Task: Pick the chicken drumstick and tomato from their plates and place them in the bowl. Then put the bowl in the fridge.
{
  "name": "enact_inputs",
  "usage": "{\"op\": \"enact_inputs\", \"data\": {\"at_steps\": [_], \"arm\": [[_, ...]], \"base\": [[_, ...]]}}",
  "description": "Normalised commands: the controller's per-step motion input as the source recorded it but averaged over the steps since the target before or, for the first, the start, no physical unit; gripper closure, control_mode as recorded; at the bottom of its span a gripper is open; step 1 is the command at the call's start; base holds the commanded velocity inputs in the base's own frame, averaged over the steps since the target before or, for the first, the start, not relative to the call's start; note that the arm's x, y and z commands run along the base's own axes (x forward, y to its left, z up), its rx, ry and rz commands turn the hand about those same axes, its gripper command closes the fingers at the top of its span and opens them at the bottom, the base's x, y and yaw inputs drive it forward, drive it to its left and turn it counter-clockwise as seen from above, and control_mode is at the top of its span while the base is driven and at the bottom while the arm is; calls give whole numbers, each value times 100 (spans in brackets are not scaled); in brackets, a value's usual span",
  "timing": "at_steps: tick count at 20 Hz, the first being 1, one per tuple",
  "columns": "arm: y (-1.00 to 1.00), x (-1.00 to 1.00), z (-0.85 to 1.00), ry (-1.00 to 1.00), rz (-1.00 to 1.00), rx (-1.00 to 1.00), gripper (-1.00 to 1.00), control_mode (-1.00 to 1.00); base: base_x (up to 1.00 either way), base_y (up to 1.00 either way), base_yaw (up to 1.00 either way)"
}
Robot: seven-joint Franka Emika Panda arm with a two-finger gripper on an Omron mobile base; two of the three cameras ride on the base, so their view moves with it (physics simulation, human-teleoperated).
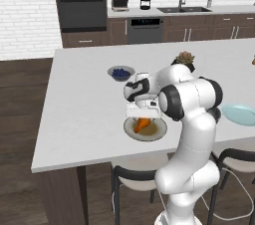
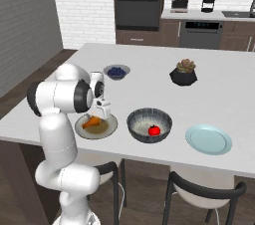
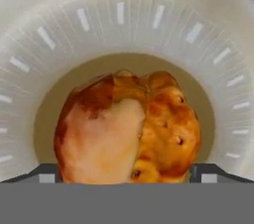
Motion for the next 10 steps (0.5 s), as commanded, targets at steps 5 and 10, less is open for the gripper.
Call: {"op": "enact_inputs", "data": {"at_steps": [5, 10], "arm": [[-7, -10, -54, -2, 0, -2, -100, -100], [0, -7, -34, -17, 0, -1, 100, -100]], "base": [[0, 0, 0], [0, 0, 0]]}}
